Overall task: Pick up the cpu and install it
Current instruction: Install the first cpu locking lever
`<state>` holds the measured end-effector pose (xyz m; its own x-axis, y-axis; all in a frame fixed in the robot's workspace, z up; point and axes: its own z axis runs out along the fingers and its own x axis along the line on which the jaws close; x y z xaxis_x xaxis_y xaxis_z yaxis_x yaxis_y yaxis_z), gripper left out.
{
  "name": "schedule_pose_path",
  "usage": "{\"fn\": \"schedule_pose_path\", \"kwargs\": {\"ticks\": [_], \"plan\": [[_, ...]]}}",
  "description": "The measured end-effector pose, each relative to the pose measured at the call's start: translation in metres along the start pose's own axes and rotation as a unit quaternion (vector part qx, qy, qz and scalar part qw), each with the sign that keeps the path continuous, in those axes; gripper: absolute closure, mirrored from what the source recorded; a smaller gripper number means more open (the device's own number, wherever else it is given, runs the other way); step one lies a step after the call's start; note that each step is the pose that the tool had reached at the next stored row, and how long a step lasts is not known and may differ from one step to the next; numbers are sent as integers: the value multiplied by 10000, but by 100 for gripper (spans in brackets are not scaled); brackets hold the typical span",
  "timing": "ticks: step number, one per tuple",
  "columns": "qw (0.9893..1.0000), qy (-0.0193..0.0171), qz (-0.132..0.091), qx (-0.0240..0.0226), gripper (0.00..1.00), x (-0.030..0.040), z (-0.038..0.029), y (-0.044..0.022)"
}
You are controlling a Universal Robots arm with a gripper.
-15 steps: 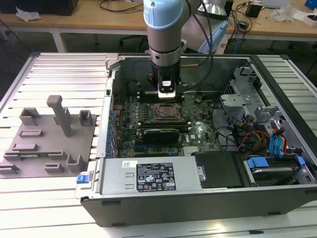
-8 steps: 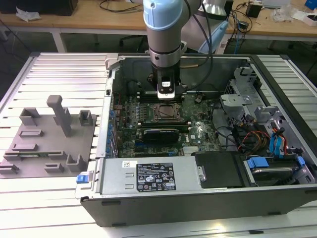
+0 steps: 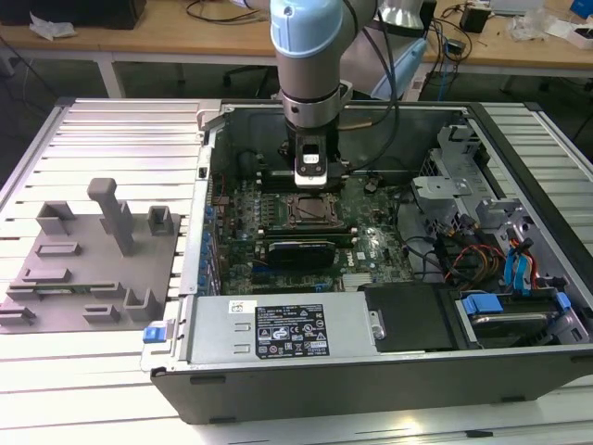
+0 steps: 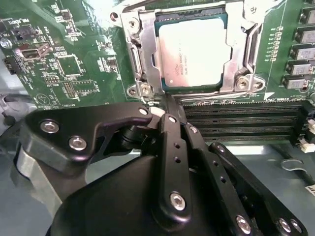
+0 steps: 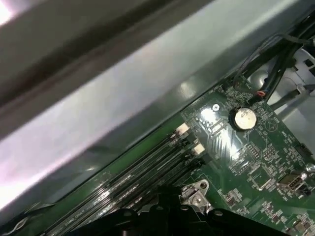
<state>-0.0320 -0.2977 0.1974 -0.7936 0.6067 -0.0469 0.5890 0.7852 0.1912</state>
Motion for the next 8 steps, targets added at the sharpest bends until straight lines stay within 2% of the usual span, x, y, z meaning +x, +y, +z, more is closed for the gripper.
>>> {"fn": "schedule_pose_path", "kwargs": {"ticks": [1,2,4,6,7,8], "plan": [[10000,2,6,10,89,-23,-5,20],[10000,-28,-1,45,89,-31,-154,49],[10000,-53,-7,77,89,-33,-203,58],[9997,-131,-28,183,89,-38,-286,74],[9994,-197,-45,271,89,-41,-346,86],[9993,-220,-51,303,89,-41,-365,90]]}}
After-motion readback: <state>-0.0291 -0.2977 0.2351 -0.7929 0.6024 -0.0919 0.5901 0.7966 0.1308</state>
